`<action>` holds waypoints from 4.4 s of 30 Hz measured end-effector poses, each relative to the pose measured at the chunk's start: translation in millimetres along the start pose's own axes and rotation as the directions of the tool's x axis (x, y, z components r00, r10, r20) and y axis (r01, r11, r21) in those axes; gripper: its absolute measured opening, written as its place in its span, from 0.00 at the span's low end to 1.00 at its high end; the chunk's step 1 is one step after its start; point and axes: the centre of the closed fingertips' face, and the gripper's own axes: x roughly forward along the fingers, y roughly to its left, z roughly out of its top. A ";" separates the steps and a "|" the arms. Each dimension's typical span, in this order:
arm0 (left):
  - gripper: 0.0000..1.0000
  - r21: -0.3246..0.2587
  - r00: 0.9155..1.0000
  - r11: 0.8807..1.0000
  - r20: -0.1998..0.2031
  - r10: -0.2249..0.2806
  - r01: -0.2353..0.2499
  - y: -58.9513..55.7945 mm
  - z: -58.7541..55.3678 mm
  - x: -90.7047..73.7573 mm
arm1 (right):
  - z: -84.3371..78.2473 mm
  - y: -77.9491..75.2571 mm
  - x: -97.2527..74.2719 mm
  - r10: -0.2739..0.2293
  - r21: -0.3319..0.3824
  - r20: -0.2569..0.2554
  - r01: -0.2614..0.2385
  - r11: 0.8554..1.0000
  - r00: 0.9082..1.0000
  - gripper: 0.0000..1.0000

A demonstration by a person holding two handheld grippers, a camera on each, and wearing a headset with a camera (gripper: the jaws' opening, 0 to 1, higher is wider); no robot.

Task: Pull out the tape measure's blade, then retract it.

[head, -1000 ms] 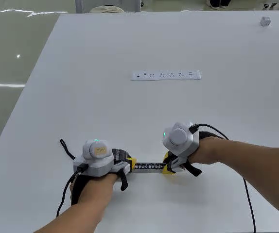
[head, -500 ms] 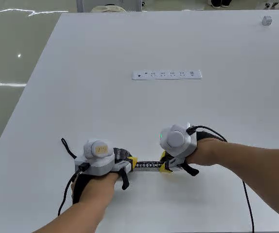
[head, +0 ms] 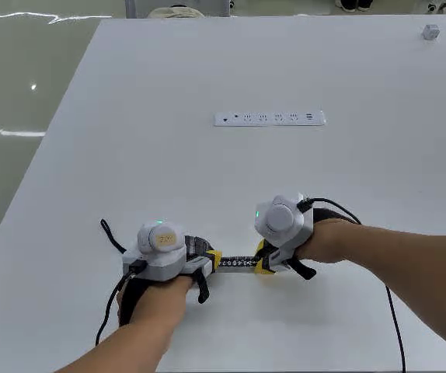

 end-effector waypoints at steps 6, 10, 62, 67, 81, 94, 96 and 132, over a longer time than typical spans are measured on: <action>0.61 -0.004 1.000 1.000 0.001 0.000 0.000 0.5 0.0 0.6 | 2.5 0.4 1.8 0.005 -0.006 0.005 -0.005 1.000 1.000 0.12; 0.61 -0.006 1.000 1.000 -0.004 -0.001 0.001 0.5 0.2 1.3 | 4.8 1.0 2.8 0.005 -0.003 0.005 -0.005 1.000 1.000 0.12; 0.61 -0.023 1.000 1.000 -0.002 -0.012 0.012 0.7 0.1 0.4 | 31.0 5.1 15.2 0.007 0.030 0.037 -0.008 1.000 0.999 0.13; 0.61 -0.022 1.000 1.000 -0.001 -0.011 0.011 0.8 0.0 0.4 | 32.9 5.3 16.8 0.011 0.028 0.044 -0.012 1.000 0.999 0.13; 0.61 -0.030 1.000 0.999 -0.002 -0.016 0.016 1.5 0.2 1.5 | 40.6 8.0 21.5 0.018 0.032 0.071 -0.020 0.999 0.997 0.14; 0.61 -0.031 1.000 0.999 0.000 -0.020 0.020 1.3 0.5 0.5 | 48.2 9.1 25.3 0.029 0.024 0.093 -0.031 0.999 0.995 0.14; 0.61 -0.031 1.000 0.999 0.001 -0.021 0.021 1.3 0.7 0.2 | 50.3 9.9 25.9 0.025 0.023 0.102 -0.027 0.999 0.995 0.14; 0.61 -0.052 0.999 0.998 0.010 -0.040 0.040 2.0 1.0 -0.8 | 54.9 10.4 27.9 0.025 -0.088 0.104 -0.016 0.996 0.994 0.14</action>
